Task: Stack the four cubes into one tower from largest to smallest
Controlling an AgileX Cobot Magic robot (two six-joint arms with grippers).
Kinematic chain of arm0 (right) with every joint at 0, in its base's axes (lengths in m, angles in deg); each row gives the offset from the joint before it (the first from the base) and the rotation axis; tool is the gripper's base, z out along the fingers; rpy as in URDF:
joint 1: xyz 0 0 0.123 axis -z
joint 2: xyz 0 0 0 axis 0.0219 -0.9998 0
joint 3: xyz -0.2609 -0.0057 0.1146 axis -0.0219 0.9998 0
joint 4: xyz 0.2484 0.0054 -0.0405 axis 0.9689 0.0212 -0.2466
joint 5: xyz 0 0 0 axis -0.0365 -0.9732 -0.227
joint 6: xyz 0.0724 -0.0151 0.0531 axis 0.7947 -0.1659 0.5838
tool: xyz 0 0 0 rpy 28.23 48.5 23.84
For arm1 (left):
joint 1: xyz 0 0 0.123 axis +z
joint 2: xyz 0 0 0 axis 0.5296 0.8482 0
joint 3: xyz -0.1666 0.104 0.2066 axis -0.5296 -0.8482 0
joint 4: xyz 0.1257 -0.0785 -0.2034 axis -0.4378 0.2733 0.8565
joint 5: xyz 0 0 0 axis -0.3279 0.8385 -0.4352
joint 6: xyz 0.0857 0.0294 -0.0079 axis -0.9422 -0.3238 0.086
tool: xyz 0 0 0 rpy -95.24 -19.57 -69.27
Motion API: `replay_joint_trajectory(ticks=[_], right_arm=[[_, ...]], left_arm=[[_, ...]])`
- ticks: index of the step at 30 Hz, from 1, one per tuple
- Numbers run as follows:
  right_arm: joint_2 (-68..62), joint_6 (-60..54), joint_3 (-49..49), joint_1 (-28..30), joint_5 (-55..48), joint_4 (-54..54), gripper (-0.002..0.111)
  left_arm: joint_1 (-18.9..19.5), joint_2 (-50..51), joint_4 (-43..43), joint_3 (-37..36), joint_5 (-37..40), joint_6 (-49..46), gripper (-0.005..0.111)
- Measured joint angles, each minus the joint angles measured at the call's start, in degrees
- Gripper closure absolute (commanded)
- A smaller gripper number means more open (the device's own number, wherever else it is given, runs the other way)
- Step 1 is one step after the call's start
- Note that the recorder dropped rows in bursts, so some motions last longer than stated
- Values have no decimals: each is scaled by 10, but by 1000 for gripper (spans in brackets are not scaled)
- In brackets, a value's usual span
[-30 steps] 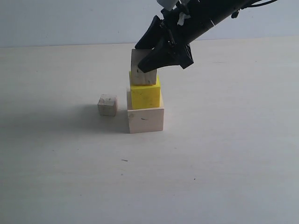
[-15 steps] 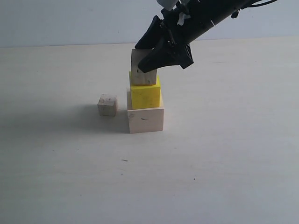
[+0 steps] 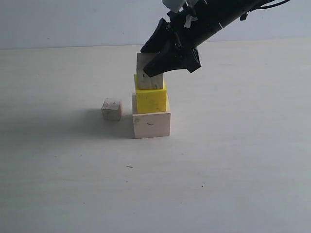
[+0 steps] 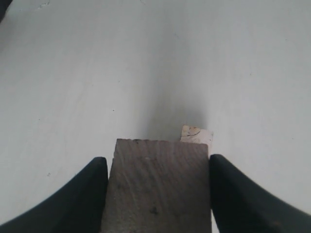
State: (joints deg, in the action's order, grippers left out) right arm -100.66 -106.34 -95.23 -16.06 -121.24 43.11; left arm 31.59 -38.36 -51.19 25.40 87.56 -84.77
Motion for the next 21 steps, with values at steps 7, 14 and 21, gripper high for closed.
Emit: replay_joint_trajectory(ticks=[7, 14, 21], right_arm=[[-1, 0, -1, 0, -1, 2, 56], [-1, 0, -1, 0, -1, 2, 56], [-3, 0, -1, 0, -1, 12, 45]], left_arm=[[0, 0, 0, 0, 0, 0, 107], [0, 0, 0, 0, 0, 0, 107], [0, 0, 0, 0, 0, 0, 107]])
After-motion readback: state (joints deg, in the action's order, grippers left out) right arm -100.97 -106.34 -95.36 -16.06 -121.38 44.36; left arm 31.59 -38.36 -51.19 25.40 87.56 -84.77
